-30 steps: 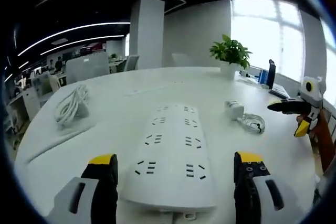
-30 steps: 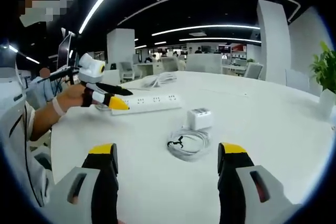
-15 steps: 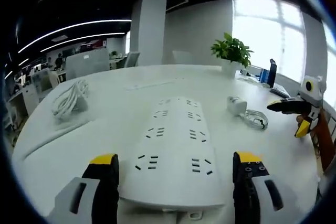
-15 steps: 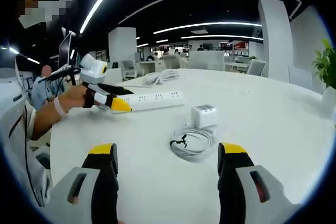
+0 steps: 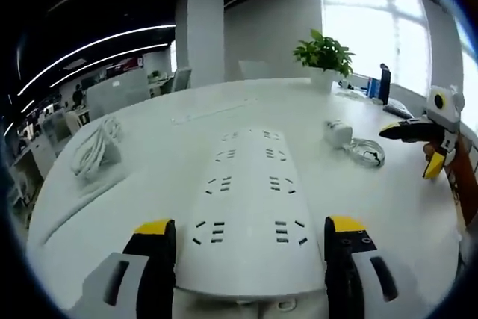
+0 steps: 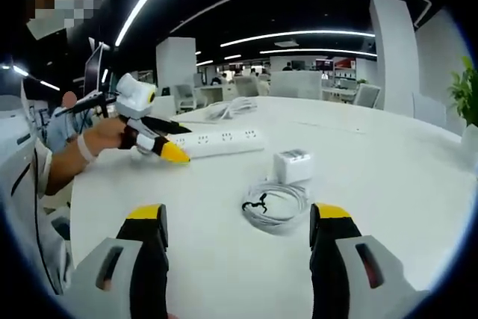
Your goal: Straighten the power strip on the desk, plug the charger into it
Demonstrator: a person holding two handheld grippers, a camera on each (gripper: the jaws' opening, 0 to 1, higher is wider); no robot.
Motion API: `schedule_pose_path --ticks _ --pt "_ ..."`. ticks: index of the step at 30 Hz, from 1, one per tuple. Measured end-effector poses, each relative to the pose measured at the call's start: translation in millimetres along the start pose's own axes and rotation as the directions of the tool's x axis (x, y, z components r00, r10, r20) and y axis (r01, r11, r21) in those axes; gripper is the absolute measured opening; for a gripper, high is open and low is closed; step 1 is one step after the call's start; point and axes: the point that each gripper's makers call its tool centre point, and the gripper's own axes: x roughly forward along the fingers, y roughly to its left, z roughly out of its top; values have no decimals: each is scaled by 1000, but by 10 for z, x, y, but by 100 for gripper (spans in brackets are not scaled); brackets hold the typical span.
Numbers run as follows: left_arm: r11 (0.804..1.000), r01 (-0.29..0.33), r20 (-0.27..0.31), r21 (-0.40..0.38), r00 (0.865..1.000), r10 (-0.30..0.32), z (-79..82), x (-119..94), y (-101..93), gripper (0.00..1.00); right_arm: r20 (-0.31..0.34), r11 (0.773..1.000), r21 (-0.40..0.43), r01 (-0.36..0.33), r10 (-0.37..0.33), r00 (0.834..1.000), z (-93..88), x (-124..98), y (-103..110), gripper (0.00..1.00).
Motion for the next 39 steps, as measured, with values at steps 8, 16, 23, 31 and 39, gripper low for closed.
schedule_pose_path --ticks 8,16,23,31,39 --pt "997 37 -102 74 994 -30 27 5 -66 82 2 1000 6 -9 9 1000 -6 32 24 77" --pt "991 62 -202 122 979 -36 59 9 -34 83 7 1000 11 -6 6 1000 -10 11 -3 77" --pt "988 94 -260 120 964 -60 99 61 15 87 1 1000 10 2 -2 1000 -13 -16 -31 77" --pt "986 149 -312 79 943 -117 177 162 21 80 8 1000 6 3 -3 1000 24 -5 -29 77" --pt "972 219 -428 85 889 -163 175 249 -54 74 -2 1000 -11 4 -4 1000 107 -9 -12 77"
